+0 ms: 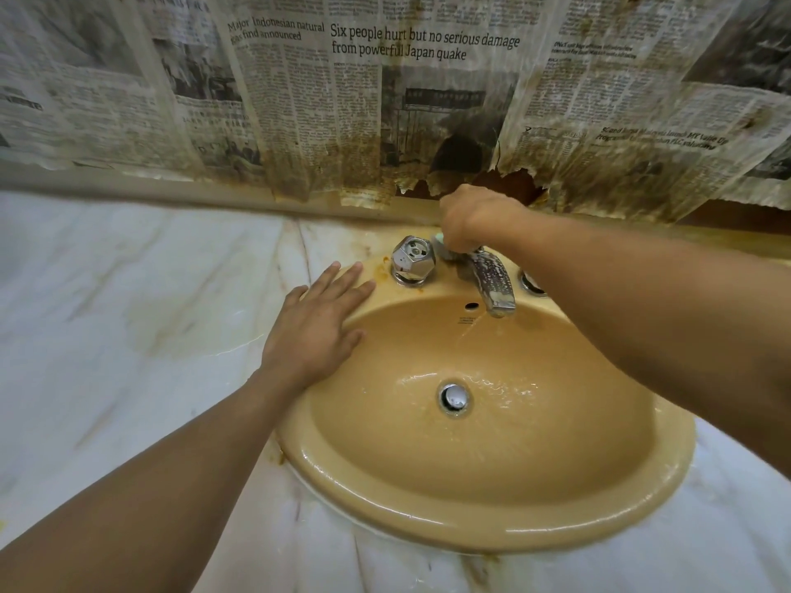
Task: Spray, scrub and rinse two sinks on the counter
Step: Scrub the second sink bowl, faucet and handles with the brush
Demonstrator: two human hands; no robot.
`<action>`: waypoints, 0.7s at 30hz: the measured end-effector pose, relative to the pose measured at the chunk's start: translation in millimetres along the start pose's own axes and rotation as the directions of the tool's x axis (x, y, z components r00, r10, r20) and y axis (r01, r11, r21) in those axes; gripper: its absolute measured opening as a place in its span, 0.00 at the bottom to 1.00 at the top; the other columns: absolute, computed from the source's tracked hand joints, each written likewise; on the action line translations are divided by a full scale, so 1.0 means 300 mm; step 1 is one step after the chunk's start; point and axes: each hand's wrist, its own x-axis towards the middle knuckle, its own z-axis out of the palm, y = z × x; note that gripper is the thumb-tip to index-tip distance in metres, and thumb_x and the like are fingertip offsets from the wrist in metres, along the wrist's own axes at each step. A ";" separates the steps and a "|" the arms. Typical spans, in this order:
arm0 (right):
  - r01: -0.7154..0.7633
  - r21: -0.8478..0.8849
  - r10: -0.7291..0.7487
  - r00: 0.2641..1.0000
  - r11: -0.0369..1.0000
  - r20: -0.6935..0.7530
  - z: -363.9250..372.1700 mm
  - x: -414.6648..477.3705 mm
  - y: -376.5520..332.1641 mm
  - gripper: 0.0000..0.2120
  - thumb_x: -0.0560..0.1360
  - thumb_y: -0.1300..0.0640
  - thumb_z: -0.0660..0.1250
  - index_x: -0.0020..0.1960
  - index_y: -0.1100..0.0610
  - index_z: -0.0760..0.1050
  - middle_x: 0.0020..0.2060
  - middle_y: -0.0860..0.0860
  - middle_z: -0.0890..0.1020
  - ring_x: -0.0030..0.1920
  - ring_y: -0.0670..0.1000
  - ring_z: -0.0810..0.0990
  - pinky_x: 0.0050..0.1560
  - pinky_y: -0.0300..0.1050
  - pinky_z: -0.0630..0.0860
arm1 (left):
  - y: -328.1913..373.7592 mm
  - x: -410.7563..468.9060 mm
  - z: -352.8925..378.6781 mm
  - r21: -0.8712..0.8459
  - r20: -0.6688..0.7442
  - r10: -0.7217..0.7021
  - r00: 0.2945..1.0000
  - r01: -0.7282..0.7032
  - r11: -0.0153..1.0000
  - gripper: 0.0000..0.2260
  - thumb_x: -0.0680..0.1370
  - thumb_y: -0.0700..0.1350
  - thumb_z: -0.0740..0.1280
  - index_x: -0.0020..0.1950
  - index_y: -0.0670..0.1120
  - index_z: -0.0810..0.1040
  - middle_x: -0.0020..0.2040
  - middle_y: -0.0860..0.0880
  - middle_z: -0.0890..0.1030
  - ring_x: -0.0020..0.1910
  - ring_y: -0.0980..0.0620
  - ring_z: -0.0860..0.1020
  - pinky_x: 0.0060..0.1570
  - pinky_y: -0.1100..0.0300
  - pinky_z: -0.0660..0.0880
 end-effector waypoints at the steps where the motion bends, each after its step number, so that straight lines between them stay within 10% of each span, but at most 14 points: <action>1: 0.029 -0.046 -0.027 0.999 0.999 0.030 -0.012 -0.003 0.002 0.14 0.79 0.59 0.66 0.64 0.62 0.76 0.40 0.52 0.72 0.45 0.54 0.76 0.51 0.51 0.80 | 0.000 0.001 -0.001 -0.005 -0.001 -0.001 1.000 0.001 1.000 0.32 0.80 0.57 0.67 0.82 0.61 0.58 0.84 0.61 0.50 0.83 0.56 0.46 0.78 0.44 0.57; 6: 0.111 -0.273 -0.058 0.979 0.956 0.197 -0.069 -0.002 -0.006 0.12 0.80 0.54 0.67 0.53 0.64 0.78 0.39 0.53 0.78 0.38 0.53 0.76 0.39 0.47 0.75 | -0.001 0.002 -0.002 -0.027 -0.008 0.000 1.000 0.000 1.000 0.32 0.80 0.57 0.68 0.81 0.61 0.60 0.84 0.60 0.51 0.83 0.56 0.47 0.77 0.44 0.58; 21: 0.299 -0.568 -0.270 0.953 0.766 0.138 -0.039 0.046 0.006 0.16 0.79 0.58 0.68 0.66 0.58 0.76 0.46 0.51 0.73 0.49 0.54 0.75 0.46 0.48 0.72 | -0.008 0.003 0.008 -0.018 -0.021 0.008 1.000 -0.009 1.000 0.31 0.80 0.57 0.68 0.81 0.60 0.60 0.84 0.60 0.52 0.83 0.55 0.48 0.77 0.44 0.59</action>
